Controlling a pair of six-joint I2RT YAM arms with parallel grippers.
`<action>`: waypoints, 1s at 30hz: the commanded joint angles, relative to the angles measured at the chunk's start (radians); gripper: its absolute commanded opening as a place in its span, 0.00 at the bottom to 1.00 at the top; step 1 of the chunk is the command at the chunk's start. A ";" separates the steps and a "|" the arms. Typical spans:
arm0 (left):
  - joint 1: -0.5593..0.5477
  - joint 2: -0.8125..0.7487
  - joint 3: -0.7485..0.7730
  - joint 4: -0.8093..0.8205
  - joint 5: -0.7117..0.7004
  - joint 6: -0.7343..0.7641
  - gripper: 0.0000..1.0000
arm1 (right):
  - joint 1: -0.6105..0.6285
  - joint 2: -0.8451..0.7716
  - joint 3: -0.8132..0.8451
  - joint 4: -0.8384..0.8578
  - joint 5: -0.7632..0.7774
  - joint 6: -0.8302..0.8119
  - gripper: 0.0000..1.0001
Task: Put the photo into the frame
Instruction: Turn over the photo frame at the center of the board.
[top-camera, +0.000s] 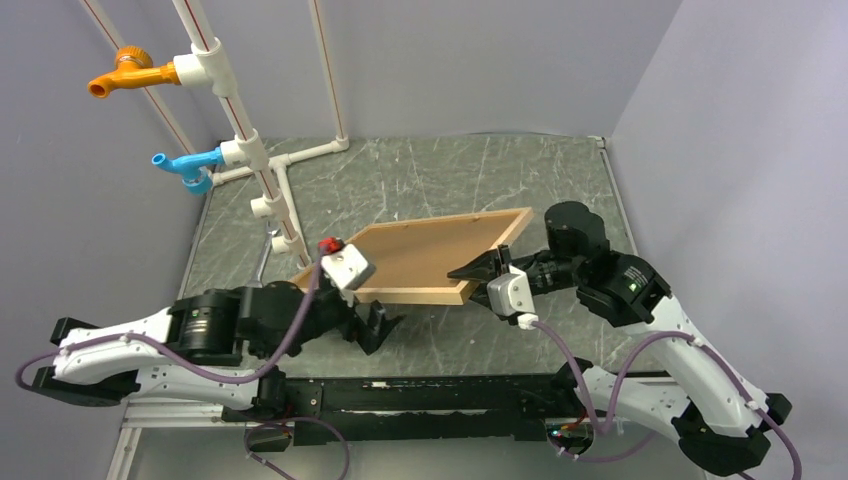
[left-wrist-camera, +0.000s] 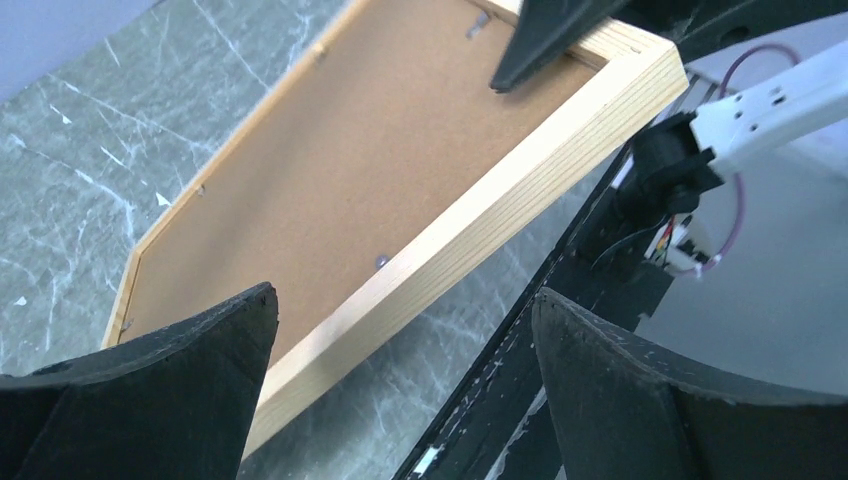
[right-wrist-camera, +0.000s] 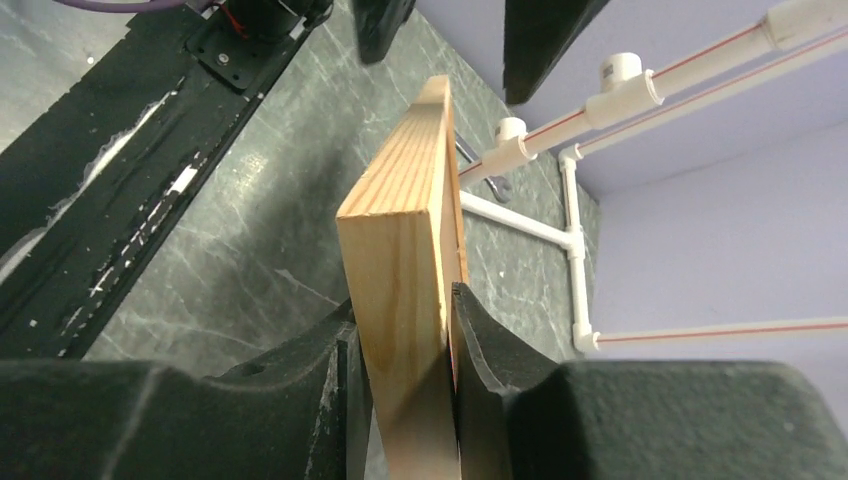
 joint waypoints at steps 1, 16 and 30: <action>-0.003 -0.072 -0.021 0.066 -0.011 -0.012 0.99 | 0.005 -0.095 -0.009 0.131 -0.008 0.179 0.00; -0.003 -0.126 -0.058 0.023 -0.088 -0.059 1.00 | 0.005 -0.258 -0.090 0.197 0.259 0.482 0.00; -0.002 -0.077 -0.048 -0.006 -0.121 -0.078 0.99 | 0.005 -0.341 -0.137 0.233 0.498 0.637 0.00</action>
